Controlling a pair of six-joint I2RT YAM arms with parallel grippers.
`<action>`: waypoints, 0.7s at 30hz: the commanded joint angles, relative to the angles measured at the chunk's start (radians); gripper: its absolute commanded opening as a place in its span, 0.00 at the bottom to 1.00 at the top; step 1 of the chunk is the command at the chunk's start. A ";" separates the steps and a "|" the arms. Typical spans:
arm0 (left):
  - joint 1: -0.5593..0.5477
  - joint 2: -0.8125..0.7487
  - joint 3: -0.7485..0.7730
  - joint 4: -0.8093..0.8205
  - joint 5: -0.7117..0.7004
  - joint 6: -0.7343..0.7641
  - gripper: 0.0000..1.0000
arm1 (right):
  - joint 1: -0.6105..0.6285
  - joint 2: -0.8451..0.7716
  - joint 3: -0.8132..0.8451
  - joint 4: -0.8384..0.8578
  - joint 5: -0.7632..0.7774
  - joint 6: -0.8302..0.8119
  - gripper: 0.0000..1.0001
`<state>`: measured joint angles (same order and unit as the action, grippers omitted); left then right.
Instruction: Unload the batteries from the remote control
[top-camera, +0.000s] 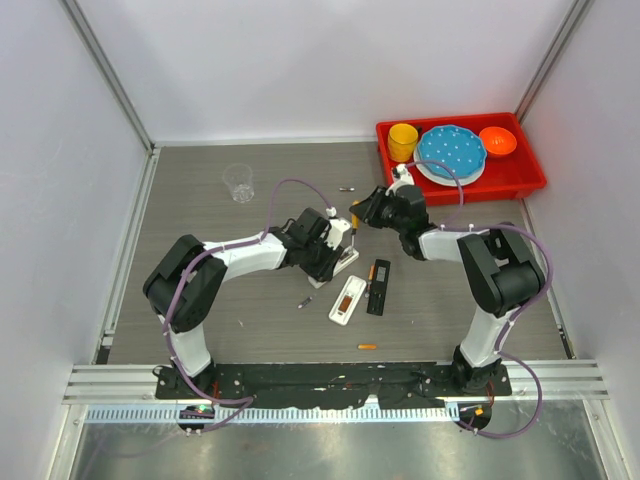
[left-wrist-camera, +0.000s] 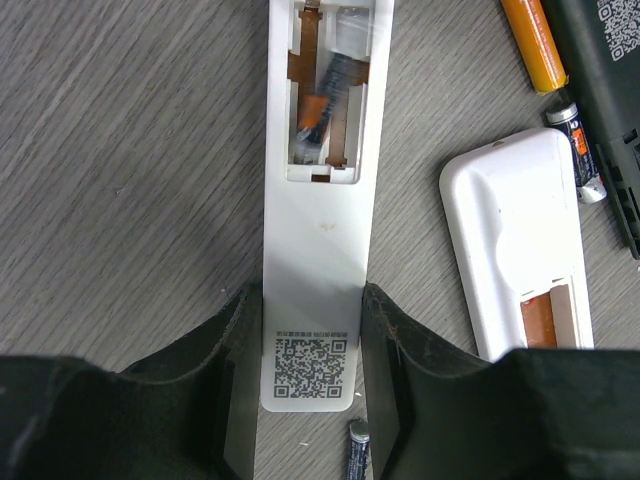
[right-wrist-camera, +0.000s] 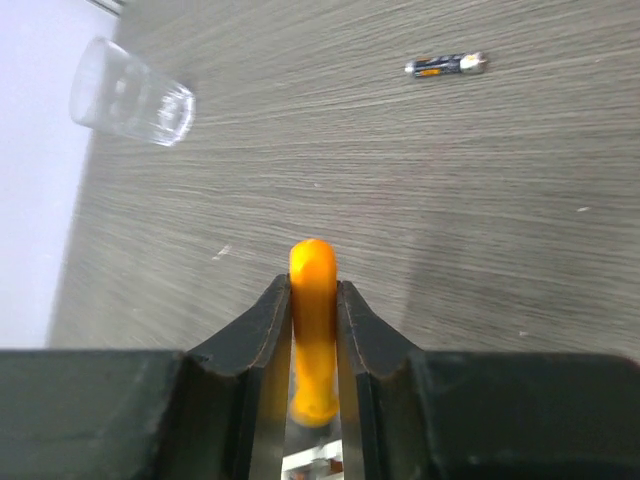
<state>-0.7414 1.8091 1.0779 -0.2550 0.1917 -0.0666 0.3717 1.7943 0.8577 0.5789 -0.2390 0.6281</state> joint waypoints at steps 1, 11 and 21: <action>-0.012 0.056 -0.024 -0.064 0.018 -0.004 0.09 | 0.027 -0.001 -0.023 0.128 -0.178 0.209 0.01; -0.010 0.068 -0.010 -0.064 0.023 -0.007 0.07 | 0.027 -0.006 -0.031 0.243 -0.250 0.355 0.01; -0.010 0.072 -0.007 -0.066 0.017 -0.006 0.06 | 0.026 -0.024 -0.008 0.162 -0.221 0.283 0.01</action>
<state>-0.7448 1.8194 1.0904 -0.2520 0.1951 -0.0700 0.3950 1.7958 0.8230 0.7452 -0.4553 0.9463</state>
